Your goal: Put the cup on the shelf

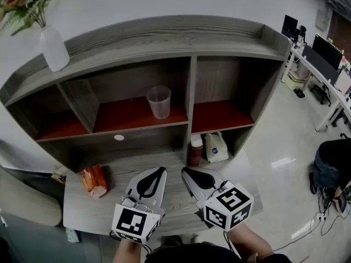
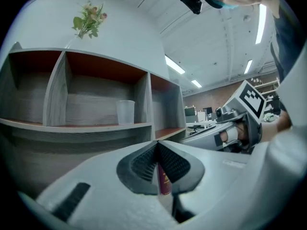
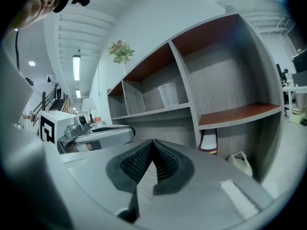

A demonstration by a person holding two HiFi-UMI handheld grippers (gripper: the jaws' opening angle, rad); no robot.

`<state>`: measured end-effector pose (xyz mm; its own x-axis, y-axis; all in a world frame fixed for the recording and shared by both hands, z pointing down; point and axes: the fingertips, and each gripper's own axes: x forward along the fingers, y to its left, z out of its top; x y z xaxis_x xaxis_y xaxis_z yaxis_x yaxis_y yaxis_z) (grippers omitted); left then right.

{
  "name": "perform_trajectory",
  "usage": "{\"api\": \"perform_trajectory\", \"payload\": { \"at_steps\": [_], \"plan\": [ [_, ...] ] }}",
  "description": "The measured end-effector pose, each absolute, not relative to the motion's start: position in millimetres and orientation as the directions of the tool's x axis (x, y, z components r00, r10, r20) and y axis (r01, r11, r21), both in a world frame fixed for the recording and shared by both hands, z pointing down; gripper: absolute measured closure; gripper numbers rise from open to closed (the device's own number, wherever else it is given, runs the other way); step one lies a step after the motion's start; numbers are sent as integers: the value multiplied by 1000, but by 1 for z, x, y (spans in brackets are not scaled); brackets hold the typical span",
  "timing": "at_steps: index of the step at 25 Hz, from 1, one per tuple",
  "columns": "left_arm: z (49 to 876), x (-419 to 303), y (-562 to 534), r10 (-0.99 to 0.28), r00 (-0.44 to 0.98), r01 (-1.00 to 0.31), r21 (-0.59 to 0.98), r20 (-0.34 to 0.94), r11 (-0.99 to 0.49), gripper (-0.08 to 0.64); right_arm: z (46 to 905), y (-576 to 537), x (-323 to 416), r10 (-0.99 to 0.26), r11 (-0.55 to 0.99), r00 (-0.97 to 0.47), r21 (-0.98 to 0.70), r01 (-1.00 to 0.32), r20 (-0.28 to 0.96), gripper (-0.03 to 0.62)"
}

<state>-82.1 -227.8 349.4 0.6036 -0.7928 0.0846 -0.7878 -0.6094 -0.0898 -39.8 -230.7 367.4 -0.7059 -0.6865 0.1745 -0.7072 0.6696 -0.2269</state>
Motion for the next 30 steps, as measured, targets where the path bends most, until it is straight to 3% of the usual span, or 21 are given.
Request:
{"api": "perform_trajectory", "payload": {
  "at_steps": [15,30],
  "plan": [
    [381,-97,-213,-804,566,-810,-56,184,-583,563,379,-223,-29,-713,643,-674,-205,-738,192,594],
    [379,-100,-210,-804,570,-811,-45,170,-584,563,380,-221,-24,-725,630,-664,-214,-746,180,594]
  ]
}}
